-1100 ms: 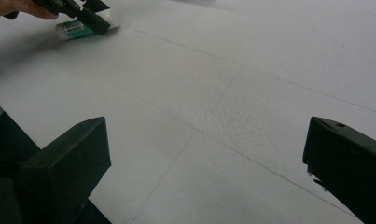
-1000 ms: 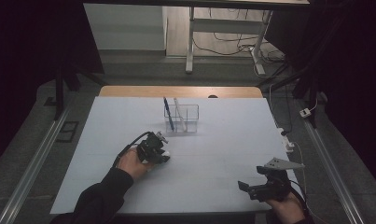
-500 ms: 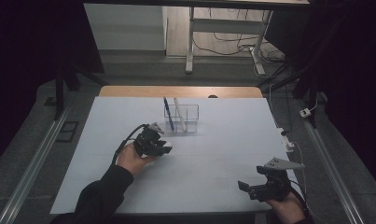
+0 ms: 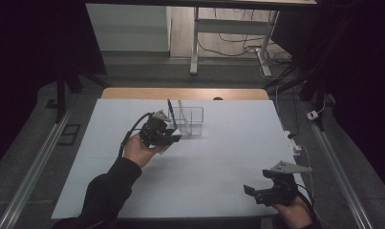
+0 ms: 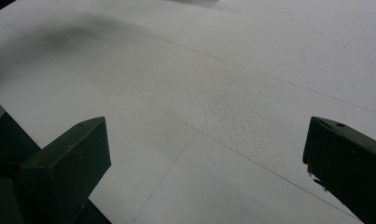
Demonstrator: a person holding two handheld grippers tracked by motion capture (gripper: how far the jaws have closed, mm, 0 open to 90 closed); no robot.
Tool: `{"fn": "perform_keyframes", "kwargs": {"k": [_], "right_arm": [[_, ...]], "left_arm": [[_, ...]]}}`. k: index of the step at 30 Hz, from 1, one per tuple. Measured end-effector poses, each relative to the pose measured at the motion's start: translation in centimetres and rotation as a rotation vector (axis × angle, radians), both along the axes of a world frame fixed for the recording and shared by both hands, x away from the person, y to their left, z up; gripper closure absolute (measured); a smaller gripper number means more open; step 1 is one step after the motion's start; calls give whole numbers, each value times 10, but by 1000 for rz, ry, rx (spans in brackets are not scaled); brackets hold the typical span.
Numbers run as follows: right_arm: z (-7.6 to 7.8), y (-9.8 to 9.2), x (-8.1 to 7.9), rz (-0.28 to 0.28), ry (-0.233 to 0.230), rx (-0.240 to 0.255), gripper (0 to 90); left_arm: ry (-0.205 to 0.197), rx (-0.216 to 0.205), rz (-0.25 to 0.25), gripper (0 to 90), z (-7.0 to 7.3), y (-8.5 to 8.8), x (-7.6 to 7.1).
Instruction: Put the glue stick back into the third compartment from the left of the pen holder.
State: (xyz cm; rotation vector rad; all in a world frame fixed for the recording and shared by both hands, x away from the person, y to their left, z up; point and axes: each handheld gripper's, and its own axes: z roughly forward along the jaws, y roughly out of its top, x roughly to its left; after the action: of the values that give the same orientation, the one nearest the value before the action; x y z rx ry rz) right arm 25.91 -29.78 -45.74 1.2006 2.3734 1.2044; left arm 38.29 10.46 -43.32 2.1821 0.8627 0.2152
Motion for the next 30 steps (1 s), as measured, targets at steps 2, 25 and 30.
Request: {"fn": "perform_keyframes", "kwargs": {"k": [2, 25, 30], "right_arm": [[0, 0, 0, 0, 0, 0, 2], [0, -1, 0, 5, 3, 11, 13], [0, -1, 0, 7, 5, 9, 13]], "left_arm": [[-11, -4, -4, 648, 4, -2, 3], [-105, -56, -8, 647, 27, -33, 53], [-110, -51, -6, 648, 28, -41, 62]]}}
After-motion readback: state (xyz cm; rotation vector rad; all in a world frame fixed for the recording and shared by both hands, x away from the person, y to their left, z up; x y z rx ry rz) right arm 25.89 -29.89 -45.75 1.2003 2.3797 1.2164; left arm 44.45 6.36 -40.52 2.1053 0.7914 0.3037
